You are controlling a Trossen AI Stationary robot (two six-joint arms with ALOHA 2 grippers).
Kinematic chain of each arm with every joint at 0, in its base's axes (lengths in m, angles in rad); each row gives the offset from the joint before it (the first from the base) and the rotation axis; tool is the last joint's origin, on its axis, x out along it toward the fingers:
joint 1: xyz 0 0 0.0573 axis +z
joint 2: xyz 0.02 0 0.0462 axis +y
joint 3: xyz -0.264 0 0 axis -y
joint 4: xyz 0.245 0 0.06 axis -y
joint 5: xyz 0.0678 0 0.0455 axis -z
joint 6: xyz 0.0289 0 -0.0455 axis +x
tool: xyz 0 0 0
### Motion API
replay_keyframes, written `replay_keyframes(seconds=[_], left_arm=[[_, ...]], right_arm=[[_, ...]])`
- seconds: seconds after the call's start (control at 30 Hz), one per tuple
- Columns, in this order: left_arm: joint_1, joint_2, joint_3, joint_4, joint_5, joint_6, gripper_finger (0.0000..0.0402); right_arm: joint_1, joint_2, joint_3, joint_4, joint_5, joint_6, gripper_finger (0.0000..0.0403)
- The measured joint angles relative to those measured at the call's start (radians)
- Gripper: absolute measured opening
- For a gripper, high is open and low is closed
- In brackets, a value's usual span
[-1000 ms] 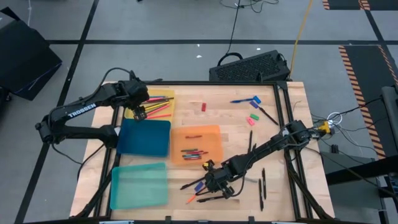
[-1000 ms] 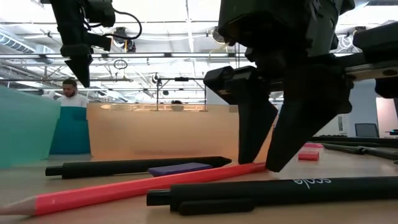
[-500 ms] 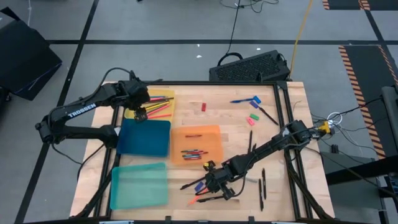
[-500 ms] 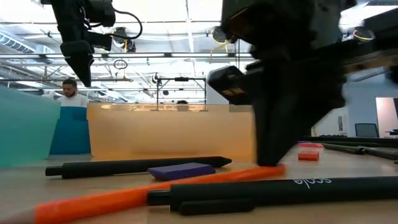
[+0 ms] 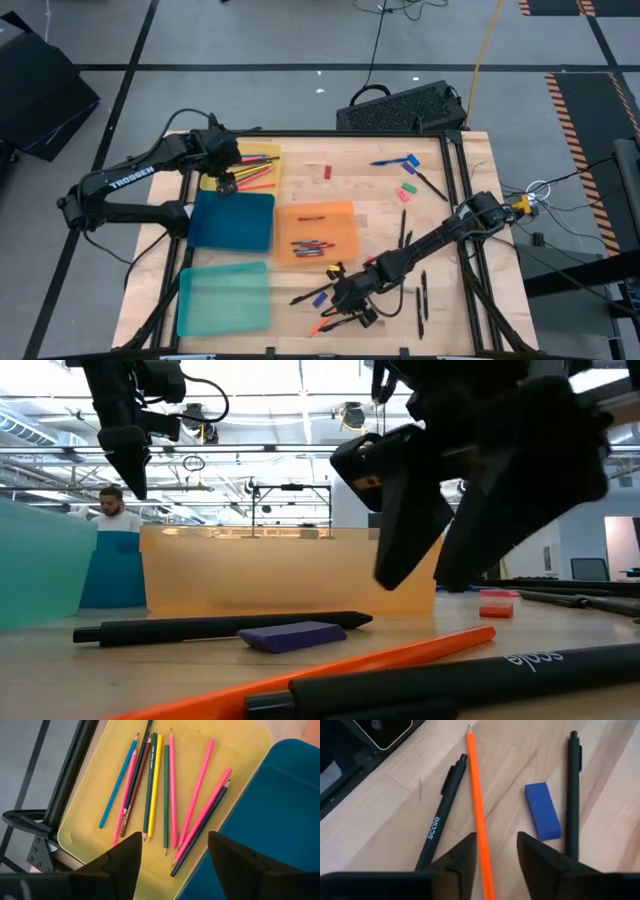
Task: Sort crayons/erasers/pens/pencils in bins
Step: Put the orange pencil into yellow bin
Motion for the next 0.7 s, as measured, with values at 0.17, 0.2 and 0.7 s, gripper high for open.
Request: replay_keyframes(seconds=[0.17, 0.2, 0.7], left_arm=[[-0.002, -0.012, 0.0, -0.008, 0.006, -0.011, 0.0227], [-0.006, -0.018, -0.001, -0.01, 0.007, -0.018, 0.0227], [-0.079, -0.143, -0.001, -0.009, 0.009, -0.131, 0.0227]], right_arm=[[0.015, 0.0, -0.097, 0.159, 0.004, -0.015, 0.016], [0.018, 0.0, -0.119, 0.199, 0.004, -0.019, 0.0159], [0.014, 0.08, -0.353, 0.701, 0.007, 0.029, 0.0095]])
